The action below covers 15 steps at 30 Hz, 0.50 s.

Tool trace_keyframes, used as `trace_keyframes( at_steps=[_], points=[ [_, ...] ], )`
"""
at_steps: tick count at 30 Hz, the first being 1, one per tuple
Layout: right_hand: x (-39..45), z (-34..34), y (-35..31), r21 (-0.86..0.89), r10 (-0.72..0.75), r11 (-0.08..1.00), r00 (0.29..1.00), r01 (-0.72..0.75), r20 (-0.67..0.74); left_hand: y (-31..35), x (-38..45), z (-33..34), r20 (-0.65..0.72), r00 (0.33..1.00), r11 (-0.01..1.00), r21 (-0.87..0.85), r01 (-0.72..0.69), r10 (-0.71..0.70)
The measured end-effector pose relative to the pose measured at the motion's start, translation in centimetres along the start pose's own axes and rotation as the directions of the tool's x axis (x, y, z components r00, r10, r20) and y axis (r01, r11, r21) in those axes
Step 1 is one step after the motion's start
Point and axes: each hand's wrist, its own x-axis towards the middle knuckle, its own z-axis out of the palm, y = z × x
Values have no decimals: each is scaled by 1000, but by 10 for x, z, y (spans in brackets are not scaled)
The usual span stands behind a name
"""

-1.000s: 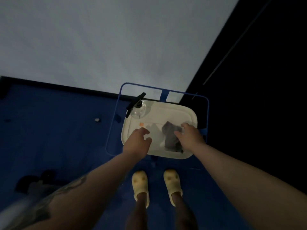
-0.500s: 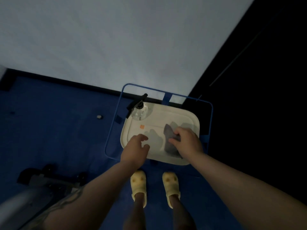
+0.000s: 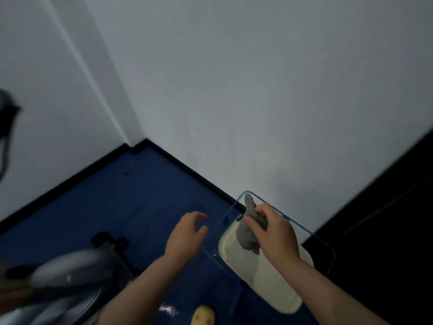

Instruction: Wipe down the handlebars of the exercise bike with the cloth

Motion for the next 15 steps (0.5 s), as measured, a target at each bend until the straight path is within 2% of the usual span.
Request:
trace_keyframes(
  at_steps=[3, 7, 11, 15],
  points=[
    [7, 11, -37, 85, -118, 990, 993, 115, 29, -12, -25, -32, -168, 983, 996, -63, 58, -68],
    [7, 42, -85, 183, -290, 945, 954, 272, 80, -35, -68, -68, -362, 915, 981, -136, 136, -177],
    [-4, 77, -136, 246, -430, 887, 893, 391, 133, -58, -119, -105, -479, 837, 961, -209, 183, -263],
    [-20, 108, -185, 292, -497, 850, 851, 438, 169, -79, -169, -144, -578, 755, 948, -245, 203, -310]
  ],
)
